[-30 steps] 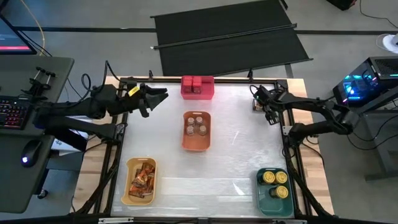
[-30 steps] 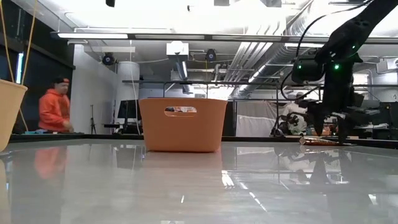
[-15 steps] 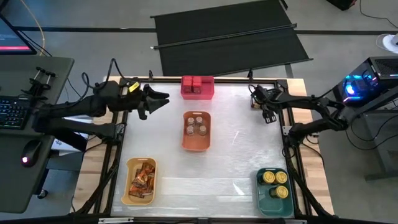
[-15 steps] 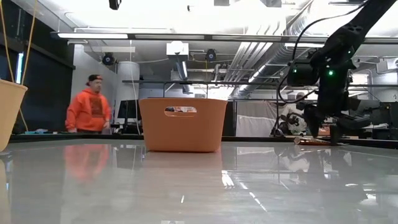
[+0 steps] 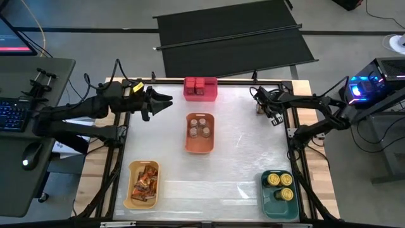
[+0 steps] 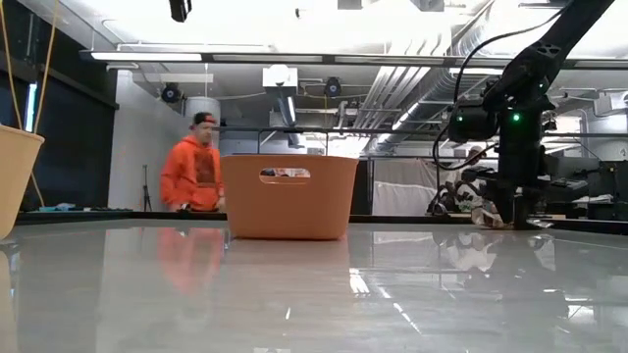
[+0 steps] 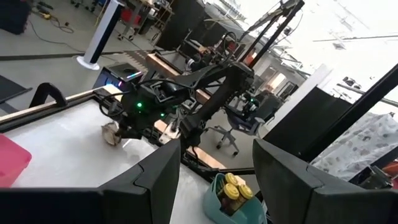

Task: Sort spices by type
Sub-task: Put the orange spice pack into the yellow bin

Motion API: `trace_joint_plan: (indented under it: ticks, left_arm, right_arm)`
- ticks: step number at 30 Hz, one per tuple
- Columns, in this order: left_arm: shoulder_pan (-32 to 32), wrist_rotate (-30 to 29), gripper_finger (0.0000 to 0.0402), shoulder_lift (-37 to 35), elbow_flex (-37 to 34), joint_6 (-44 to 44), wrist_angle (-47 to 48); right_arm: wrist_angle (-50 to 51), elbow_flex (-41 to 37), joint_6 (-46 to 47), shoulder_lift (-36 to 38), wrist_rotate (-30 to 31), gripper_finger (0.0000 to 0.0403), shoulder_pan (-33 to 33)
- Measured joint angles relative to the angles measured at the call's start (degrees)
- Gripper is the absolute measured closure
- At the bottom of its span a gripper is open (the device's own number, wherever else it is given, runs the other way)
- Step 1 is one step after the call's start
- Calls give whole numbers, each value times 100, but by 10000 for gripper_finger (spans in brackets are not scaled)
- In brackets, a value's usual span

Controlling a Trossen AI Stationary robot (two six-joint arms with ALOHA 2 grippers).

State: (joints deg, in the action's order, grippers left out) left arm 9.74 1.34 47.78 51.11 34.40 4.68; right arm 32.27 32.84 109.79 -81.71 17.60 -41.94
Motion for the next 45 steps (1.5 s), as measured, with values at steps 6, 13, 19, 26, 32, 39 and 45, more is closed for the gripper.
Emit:
trace_joint_plan:
  ticks: [6, 13, 19, 26, 32, 39, 45]
  left_arm:
    - [135, 6, 213, -98, 0, 28, -237]
    - [408, 13, 213, -430, 0, -147, -719]
    - [578, 659, 213, -772, 0, -229, -762]
    - [553, 954, 213, -952, 0, 274, -762]
    - [549, 511, 213, -915, 0, 1049, -756]
    - [344, 289, 213, -769, 0, 1372, -753]
    - [264, 114, 213, -663, 0, 1302, -756]
  right_arm:
    - [88, -15, -487, 272, 73, 382, 403]
    - [188, -27, -1087, 1349, 436, 397, 980]
    - [43, 525, -2197, 2303, 1443, 399, 2015]
    - [-2105, 1414, -4811, 2097, 1395, 401, 3687]
    - [-2927, 2499, -5767, 655, 1361, 401, 4964]
    - [-3447, 4256, -6164, -1829, 678, 401, 5912]
    - [-3679, 6545, -6229, -3917, -146, 402, 6260]
